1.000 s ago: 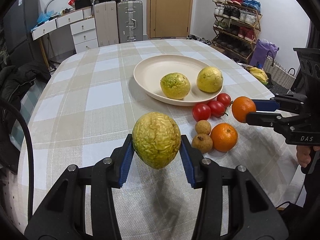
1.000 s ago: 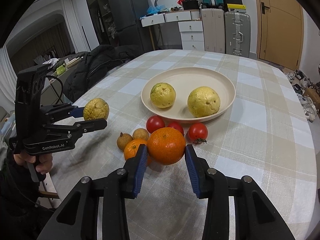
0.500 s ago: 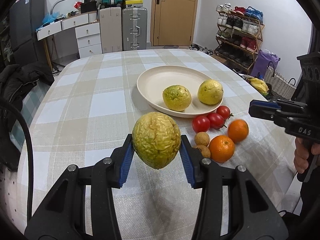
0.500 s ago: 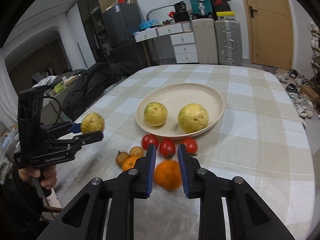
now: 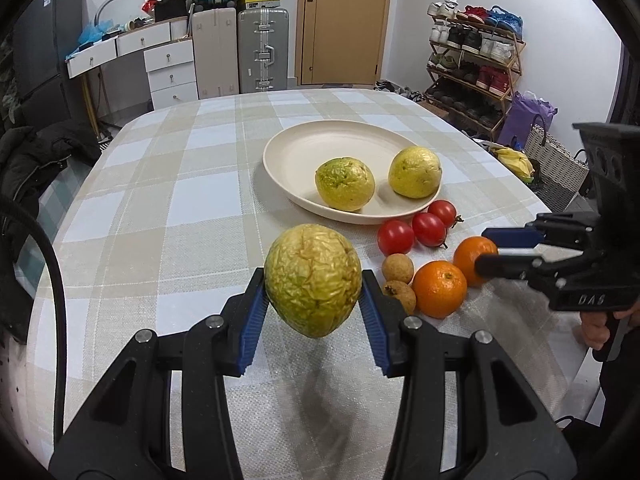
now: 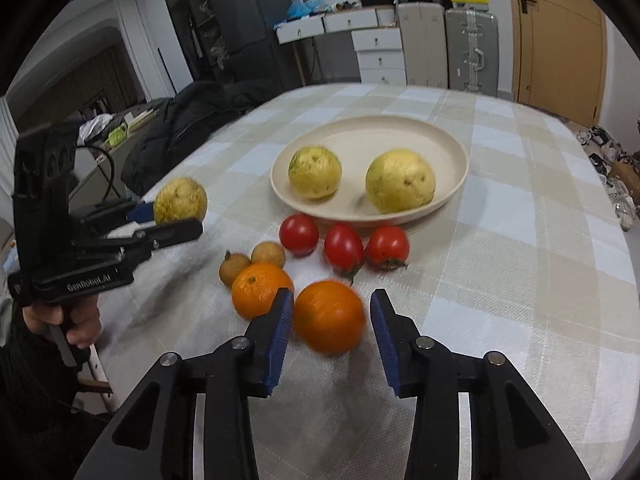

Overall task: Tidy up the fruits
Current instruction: 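Lift the wrinkled fruit with the left gripper while the right gripper grasps an orange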

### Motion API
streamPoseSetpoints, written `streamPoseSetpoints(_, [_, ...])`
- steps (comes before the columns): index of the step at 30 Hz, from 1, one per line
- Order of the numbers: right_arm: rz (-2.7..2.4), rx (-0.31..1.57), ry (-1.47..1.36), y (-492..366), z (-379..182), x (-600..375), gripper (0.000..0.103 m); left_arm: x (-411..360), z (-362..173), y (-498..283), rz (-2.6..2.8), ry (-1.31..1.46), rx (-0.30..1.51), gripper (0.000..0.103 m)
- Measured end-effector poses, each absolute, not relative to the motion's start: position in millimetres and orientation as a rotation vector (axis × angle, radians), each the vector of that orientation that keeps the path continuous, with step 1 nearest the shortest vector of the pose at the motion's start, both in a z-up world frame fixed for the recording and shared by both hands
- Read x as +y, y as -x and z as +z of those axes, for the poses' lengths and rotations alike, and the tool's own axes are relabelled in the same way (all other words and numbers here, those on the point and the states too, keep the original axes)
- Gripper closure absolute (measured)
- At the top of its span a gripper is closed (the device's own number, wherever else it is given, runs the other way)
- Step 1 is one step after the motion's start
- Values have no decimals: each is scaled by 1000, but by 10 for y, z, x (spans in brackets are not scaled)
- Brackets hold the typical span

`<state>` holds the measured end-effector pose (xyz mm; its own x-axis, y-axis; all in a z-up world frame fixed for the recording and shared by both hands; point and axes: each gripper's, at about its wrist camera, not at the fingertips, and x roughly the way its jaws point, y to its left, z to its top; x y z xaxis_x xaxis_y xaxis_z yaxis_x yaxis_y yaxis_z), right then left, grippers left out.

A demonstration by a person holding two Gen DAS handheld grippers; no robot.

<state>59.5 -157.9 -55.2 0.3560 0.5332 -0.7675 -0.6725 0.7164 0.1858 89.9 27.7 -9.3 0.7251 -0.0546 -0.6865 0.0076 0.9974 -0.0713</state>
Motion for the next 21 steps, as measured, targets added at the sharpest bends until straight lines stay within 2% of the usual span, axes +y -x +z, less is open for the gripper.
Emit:
streamPoseSetpoints(10, [778,933,193,-592,-696,-1519,63,275,-75,-887,-35,69,751,61])
streamPoseSetpoints(21, [764,853,139,-591,-481,-1596,63,222,-30,-892,-45,65,730,61])
